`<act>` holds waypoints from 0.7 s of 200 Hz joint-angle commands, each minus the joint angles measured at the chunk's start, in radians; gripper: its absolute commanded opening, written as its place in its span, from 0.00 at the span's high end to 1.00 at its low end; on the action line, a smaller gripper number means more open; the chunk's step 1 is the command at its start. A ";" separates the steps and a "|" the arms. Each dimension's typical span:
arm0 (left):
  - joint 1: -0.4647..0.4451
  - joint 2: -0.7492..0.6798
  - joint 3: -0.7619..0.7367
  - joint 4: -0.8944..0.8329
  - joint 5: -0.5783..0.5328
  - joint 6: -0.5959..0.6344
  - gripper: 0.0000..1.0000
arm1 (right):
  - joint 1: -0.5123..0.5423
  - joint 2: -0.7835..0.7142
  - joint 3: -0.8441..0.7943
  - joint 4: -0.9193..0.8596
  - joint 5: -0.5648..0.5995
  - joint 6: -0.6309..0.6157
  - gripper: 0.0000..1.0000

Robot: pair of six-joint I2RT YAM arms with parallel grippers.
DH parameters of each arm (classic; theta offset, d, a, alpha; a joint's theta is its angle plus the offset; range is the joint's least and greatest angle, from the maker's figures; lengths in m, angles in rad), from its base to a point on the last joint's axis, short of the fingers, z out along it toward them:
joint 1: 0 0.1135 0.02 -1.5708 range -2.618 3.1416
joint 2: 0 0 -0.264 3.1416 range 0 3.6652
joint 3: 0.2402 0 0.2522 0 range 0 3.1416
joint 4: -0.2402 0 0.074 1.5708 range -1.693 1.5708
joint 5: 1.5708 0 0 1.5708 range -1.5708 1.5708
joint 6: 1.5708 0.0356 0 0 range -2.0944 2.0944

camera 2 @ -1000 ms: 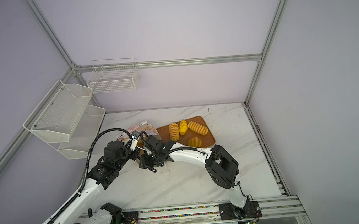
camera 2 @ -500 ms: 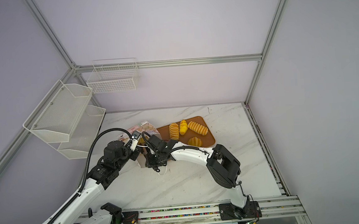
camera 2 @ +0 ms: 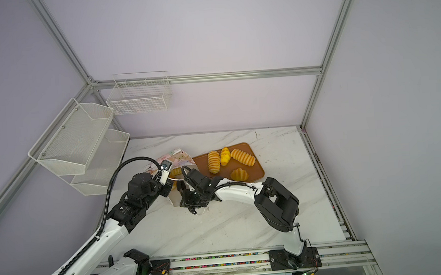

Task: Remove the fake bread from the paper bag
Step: 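Push the tongs down and open them around a bread inside the bag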

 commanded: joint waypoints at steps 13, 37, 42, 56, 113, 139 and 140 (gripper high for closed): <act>-0.002 0.000 -0.021 0.062 0.028 -0.059 1.00 | -0.014 -0.077 -0.062 0.173 -0.051 0.140 0.63; -0.001 0.011 -0.013 0.062 0.051 -0.070 1.00 | -0.017 -0.068 -0.078 0.231 -0.087 0.188 0.61; -0.002 0.014 -0.013 0.061 0.053 -0.073 1.00 | -0.017 -0.068 -0.080 0.241 -0.093 0.196 0.60; -0.003 0.019 -0.008 0.061 0.057 -0.078 1.00 | -0.017 -0.060 -0.076 0.260 -0.108 0.213 0.59; -0.004 0.025 -0.001 0.066 0.078 -0.093 1.00 | -0.018 -0.032 -0.086 0.335 -0.144 0.293 0.58; -0.005 0.024 -0.002 0.067 0.078 -0.091 1.00 | -0.020 -0.030 -0.090 0.337 -0.137 0.308 0.58; -0.005 0.023 -0.002 0.067 0.078 -0.091 1.00 | -0.019 -0.031 -0.092 0.337 -0.137 0.308 0.59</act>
